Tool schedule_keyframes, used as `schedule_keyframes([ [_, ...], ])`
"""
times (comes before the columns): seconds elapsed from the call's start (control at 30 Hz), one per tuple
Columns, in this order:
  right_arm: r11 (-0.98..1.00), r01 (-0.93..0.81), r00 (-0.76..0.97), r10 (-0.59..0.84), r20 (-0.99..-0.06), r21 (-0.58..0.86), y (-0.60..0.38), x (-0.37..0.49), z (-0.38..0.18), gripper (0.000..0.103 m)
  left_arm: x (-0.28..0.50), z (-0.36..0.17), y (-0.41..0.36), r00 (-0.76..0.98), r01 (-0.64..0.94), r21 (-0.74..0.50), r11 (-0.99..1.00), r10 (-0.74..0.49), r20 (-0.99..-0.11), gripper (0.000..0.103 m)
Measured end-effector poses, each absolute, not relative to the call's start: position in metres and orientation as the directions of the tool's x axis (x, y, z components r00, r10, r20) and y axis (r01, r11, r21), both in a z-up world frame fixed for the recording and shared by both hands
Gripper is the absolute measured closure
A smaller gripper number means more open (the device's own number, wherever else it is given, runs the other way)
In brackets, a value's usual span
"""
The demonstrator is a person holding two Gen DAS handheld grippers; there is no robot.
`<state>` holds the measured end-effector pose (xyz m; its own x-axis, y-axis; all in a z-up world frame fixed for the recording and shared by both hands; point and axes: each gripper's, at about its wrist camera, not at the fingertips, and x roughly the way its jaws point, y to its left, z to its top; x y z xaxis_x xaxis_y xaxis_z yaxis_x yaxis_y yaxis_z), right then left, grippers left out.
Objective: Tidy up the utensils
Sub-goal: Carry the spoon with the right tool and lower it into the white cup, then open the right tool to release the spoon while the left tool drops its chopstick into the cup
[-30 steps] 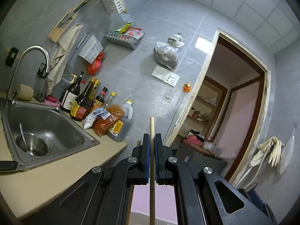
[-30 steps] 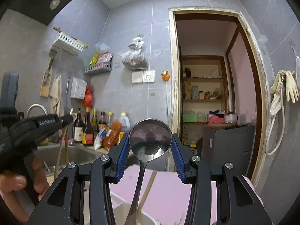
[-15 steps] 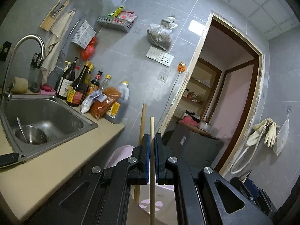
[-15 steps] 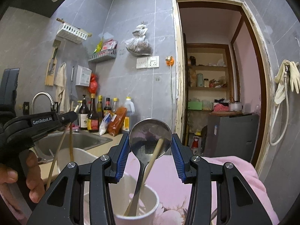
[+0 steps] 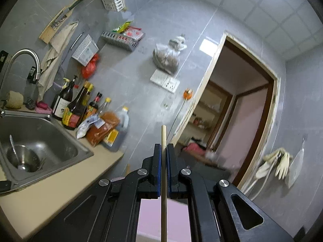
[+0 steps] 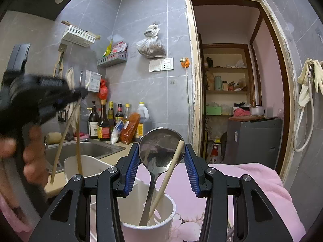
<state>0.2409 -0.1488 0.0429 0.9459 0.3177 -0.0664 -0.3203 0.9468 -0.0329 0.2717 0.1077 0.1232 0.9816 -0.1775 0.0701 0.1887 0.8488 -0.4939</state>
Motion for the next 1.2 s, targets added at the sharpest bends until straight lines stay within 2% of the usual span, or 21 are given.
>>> schedule_keyframes([
  [0.2, 0.945, -0.326, 0.944, 0.323, -0.07, -0.028, -0.148, 0.241, 0.04, 0.061, 0.284, 0.131, 0.113, 0.982, 0.19, -0.526, 0.829, -0.172, 0.084, 0.1],
  [0.63, 0.941, -0.337, 0.939, 0.334, -0.075, -0.018, -0.15, 0.239, 0.038, 0.061, 0.288, 0.102, 0.117, 0.991, 0.126, -0.541, 0.832, -0.132, 0.028, 0.1],
  [0.87, 0.938, -0.346, 0.936, 0.343, -0.078, -0.026, -0.15, 0.238, 0.037, 0.061, 0.275, 0.098, 0.104, 0.993, 0.106, -0.461, 0.881, -0.115, 0.009, 0.1],
  [1.03, 0.939, -0.342, 0.938, 0.34, -0.067, -0.021, -0.153, 0.236, 0.039, 0.06, 0.263, 0.091, 0.091, 0.991, 0.097, -0.375, 0.922, -0.124, -0.049, 0.1],
  [1.2, 0.939, -0.344, 0.938, 0.343, -0.047, 0.0, -0.155, 0.234, 0.044, 0.051, 0.258, 0.083, 0.081, 0.979, 0.109, -0.316, 0.942, -0.157, -0.131, 0.1],
])
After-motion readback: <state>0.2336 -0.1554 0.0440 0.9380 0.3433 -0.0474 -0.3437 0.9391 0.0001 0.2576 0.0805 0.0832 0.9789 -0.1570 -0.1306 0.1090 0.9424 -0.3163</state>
